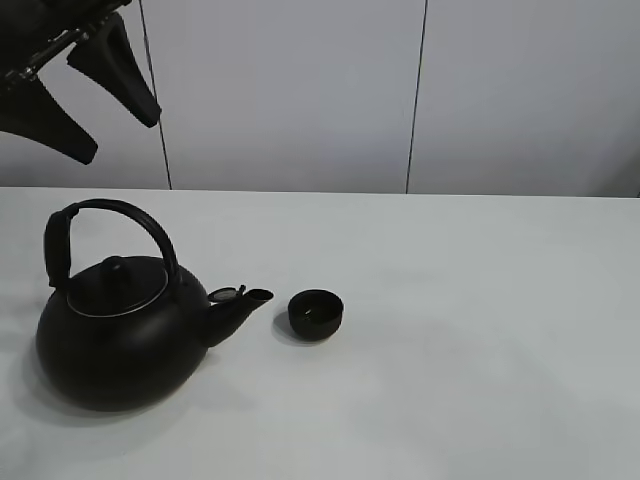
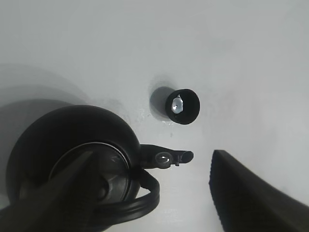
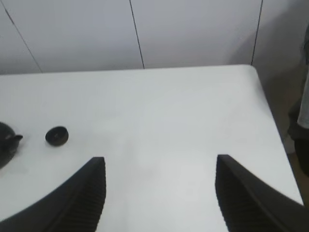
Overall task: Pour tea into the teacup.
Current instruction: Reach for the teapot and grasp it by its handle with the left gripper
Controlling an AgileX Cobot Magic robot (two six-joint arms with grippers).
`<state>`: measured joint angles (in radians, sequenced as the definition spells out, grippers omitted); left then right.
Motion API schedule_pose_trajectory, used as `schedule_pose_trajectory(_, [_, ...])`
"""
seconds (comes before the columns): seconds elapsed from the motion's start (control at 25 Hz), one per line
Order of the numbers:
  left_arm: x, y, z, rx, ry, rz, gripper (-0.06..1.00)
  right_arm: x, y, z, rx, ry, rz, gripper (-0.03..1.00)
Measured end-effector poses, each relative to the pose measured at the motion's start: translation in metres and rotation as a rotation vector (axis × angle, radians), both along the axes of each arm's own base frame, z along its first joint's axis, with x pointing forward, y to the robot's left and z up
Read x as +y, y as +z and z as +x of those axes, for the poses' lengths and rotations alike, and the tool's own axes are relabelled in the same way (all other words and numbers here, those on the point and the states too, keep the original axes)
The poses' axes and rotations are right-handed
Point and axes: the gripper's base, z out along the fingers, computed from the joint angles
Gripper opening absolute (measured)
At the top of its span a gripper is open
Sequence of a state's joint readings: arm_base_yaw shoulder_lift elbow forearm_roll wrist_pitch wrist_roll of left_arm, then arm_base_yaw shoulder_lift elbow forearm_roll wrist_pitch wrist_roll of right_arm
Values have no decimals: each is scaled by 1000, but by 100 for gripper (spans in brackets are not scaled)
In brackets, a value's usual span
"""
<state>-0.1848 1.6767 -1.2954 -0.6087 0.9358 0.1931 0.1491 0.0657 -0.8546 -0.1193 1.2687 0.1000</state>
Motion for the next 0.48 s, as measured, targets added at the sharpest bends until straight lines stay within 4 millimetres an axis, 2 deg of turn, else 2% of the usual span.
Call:
schedule_pose_trajectory(0.16, [0, 0, 0, 0, 0, 0, 48, 4, -33, 13, 78, 25, -10, 45])
schedule_pose_trajectory(0.48, [0, 0, 0, 0, 0, 0, 48, 9, -74, 42, 153, 38, -24, 45])
